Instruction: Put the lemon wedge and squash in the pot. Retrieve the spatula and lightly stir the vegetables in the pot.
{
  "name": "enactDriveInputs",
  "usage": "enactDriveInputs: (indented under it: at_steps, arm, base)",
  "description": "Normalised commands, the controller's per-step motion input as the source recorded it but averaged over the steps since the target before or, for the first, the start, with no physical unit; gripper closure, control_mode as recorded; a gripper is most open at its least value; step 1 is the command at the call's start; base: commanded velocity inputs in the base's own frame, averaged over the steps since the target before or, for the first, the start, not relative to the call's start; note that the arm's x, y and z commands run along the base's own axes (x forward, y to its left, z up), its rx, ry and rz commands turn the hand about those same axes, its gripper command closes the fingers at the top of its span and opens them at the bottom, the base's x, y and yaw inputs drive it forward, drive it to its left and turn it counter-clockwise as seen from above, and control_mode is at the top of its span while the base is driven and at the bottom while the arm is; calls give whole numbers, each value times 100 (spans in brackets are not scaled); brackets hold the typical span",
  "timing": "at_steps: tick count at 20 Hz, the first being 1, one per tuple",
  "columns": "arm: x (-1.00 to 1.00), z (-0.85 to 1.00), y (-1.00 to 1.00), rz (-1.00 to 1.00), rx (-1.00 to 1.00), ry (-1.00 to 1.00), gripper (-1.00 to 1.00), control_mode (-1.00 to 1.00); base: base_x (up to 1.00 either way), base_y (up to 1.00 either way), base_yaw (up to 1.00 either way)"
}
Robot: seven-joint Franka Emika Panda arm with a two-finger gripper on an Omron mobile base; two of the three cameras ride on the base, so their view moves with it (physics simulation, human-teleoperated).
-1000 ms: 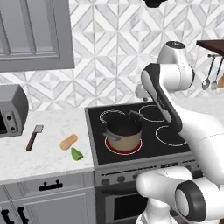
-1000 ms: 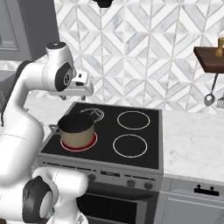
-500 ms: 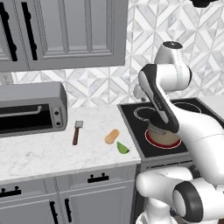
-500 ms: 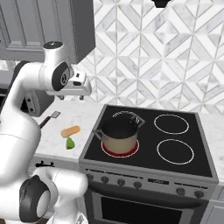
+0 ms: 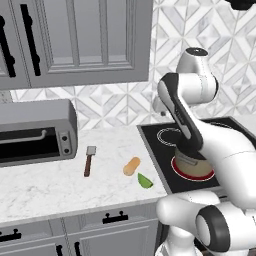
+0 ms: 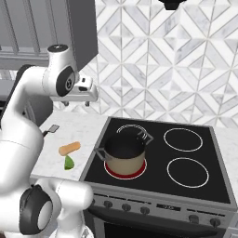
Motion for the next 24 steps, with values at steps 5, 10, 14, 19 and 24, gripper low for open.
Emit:
enactDriveInputs:
  at_steps: [5,10,14,19,24]
  arm:
    - [-4,-35,37,0,0,0,-100,-100]
    - [-3,-61,57,0,-2,0,-100,-100]
    - [-2,-75,49,0,-6,0,-100,-100]
    - [0,-83,39,0,-7,1,-100,-100]
    - [0,-79,8,0,-5,3,-100,-100]
  base:
    - [0,0,0]
    - [0,0,0]
    - [0,0,0]
    - [0,0,0]
    - [0,0,0]
